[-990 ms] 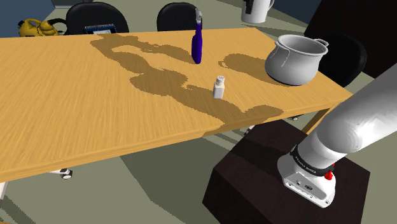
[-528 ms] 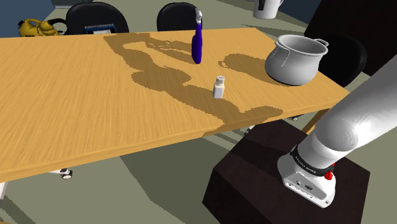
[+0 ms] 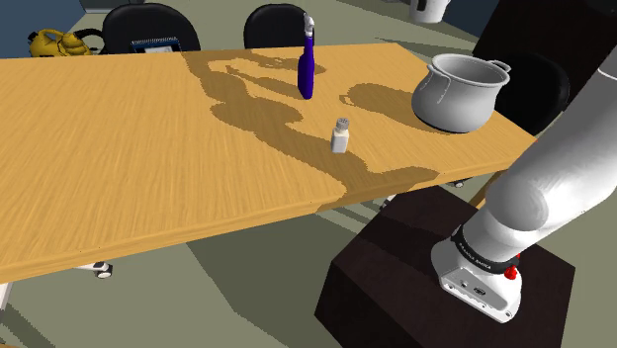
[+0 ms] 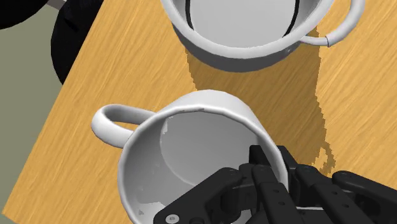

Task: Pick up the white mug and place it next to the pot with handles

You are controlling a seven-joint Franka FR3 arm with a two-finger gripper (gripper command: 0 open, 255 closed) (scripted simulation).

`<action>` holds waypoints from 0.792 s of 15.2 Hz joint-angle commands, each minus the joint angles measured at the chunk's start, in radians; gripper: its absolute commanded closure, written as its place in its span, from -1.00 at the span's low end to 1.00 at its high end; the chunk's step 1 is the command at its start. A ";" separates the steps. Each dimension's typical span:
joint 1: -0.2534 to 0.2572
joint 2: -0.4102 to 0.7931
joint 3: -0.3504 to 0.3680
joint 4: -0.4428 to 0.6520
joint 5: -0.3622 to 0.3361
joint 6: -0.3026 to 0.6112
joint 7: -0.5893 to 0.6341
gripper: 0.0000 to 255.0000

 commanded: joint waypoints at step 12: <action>-0.125 0.220 -0.065 0.226 0.051 0.009 -0.176 1.00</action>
